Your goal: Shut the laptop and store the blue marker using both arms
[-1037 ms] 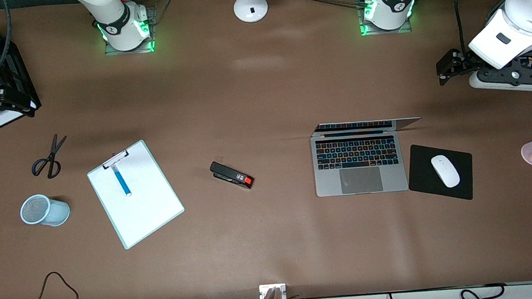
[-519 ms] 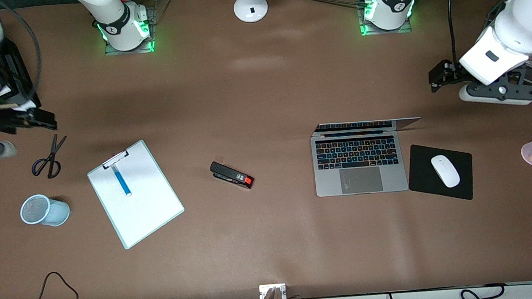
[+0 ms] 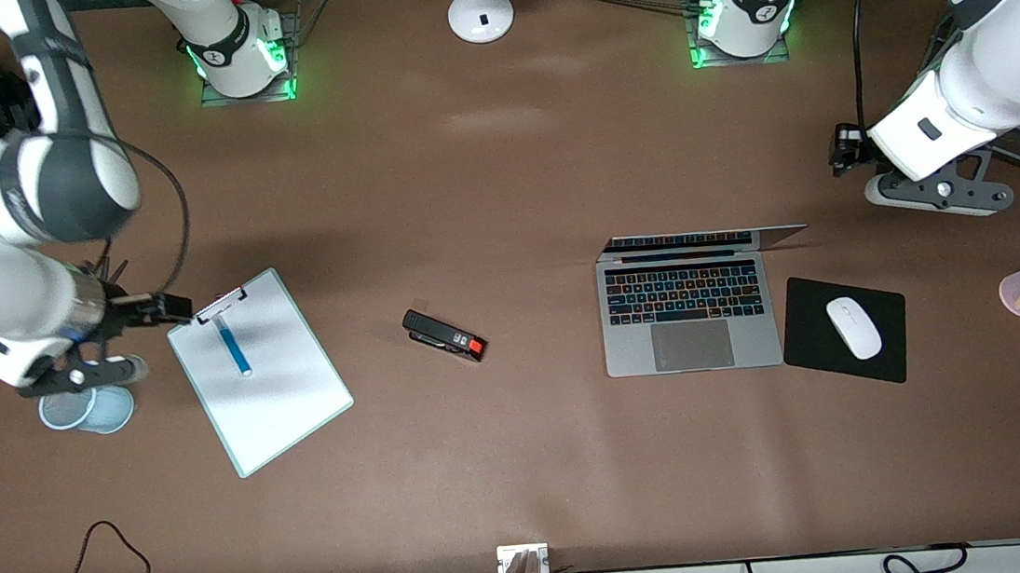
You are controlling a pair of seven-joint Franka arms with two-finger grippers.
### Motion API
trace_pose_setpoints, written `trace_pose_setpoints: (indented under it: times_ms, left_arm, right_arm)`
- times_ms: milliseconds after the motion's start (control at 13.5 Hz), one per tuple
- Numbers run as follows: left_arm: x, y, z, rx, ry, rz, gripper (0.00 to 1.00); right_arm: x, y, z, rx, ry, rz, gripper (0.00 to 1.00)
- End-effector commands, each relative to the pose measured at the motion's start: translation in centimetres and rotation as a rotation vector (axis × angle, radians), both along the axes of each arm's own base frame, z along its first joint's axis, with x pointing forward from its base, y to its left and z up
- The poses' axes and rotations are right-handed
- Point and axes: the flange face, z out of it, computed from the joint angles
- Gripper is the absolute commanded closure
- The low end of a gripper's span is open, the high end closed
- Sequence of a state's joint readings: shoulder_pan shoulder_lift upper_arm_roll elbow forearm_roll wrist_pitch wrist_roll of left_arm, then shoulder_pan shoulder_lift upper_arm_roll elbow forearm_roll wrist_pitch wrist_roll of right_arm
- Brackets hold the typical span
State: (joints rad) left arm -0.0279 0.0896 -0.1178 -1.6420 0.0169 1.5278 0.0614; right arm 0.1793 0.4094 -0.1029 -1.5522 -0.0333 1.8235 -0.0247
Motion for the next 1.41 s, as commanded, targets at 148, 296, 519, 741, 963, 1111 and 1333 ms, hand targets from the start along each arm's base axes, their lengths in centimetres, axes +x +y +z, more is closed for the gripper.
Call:
trace_pose_setpoints:
  times_ms: [148, 296, 519, 741, 963, 1111, 1333]
  left_arm:
    - [-1.3, -2.2, -1.2, -0.051, 0.102, 0.018, 0.98]
    - [-2.2, -4.6, -2.7, -0.097, 0.149, 0.109, 0.98]
    - [-3.1, -7.9, -6.9, -0.09, 0.105, 0.12, 0.98]
    - [-4.6, -9.9, -11.2, -0.096, 0.02, 0.121, 0.98]
    - [-5.5, -12.2, -14.8, -0.115, -0.094, 0.135, 0.98]
    - [-4.6, -12.2, -16.9, -0.14, -0.158, 0.144, 0.99]
    - [-3.0, -12.0, -18.1, -0.103, -0.253, 0.078, 1.0]
  right_arm:
    - [2.1, 1.3, -7.4, 0.016, 0.005, 0.11, 0.0]
    - [2.5, 1.2, -10.8, 0.036, 0.013, 0.203, 0.0]
    - [2.1, 0.7, -14.3, 0.087, 0.01, 0.275, 0.0]
    - [1.7, 0.7, -16.3, 0.091, 0.027, 0.321, 0.0]
    - [1.6, -0.5, -18.0, 0.104, 0.054, 0.374, 0.03]
    - [1.5, -0.6, -19.3, 0.119, 0.061, 0.382, 0.04]
    - [1.6, -0.5, -19.6, 0.118, 0.056, 0.384, 0.15]
